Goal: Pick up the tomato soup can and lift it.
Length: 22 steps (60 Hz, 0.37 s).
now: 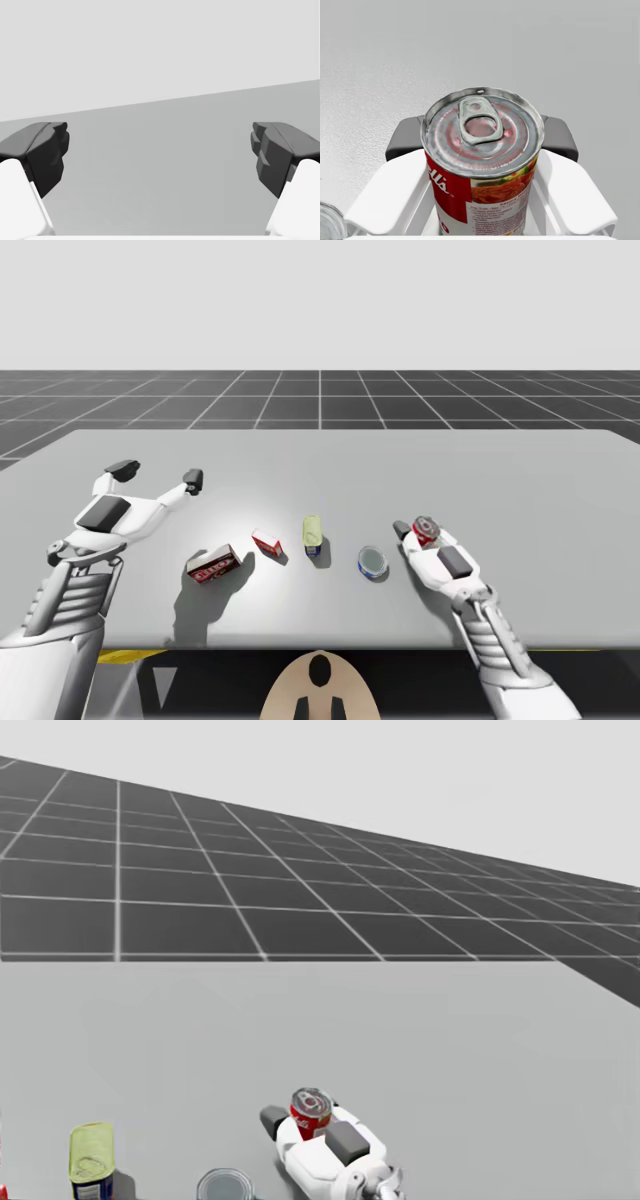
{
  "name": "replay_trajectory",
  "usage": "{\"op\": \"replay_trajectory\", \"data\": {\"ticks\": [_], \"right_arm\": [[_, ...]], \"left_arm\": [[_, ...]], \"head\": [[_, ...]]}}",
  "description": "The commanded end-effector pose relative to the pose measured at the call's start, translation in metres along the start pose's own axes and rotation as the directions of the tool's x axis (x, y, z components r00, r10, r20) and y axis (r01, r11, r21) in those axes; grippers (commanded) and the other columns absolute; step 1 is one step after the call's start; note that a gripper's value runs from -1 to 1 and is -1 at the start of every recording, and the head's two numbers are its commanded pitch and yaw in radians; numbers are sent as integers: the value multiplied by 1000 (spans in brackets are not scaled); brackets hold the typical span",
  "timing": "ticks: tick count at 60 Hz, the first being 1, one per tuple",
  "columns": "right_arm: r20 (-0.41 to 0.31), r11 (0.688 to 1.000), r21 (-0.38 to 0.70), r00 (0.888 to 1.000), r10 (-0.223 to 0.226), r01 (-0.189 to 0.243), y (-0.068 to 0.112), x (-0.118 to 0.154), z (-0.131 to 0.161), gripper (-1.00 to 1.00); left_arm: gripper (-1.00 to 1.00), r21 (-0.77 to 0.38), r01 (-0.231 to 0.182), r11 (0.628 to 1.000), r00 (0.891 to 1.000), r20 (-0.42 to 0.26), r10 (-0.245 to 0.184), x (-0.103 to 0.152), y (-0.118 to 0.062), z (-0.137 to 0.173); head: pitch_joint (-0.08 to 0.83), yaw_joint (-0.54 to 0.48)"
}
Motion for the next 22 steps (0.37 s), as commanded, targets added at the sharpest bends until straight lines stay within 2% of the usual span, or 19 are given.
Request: {"op": "replay_trajectory", "data": {"ticks": [1,10,14,15,17,18,21,22], "right_arm": [[136,999,29,990,28,-32,5,66,9,1000],[203,997,29,977,71,-78,4,103,18,1000],[249,995,21,964,94,-102,4,121,22,1000],[280,993,11,954,108,-116,3,132,24,1000],[305,992,2,945,117,-123,3,141,26,1000],[345,991,-9,930,128,-134,3,155,30,1000],[381,990,-21,915,134,-136,3,171,36,1000],[421,988,-36,894,151,-150,4,186,41,1000]], "left_arm": [[-1000,5,-3,1000,1000,1,3,1,0,0],[-1000,9,-7,1000,1000,3,7,2,1,0],[-1000,13,-9,1000,1000,6,9,3,1,0],[-1000,16,-10,1000,1000,7,10,3,2,0],[-1000,19,-10,1000,1000,8,10,4,2,0],[-1000,24,-12,1000,1000,9,11,4,2,0],[-1000,27,-12,1000,1000,10,12,4,2,0],[-1000,29,-13,1000,1000,10,12,4,3,0]], "head": [[292,-421],[281,-426],[272,-426],[267,-425],[264,-424],[259,-422],[254,-420],[251,-418]]}}
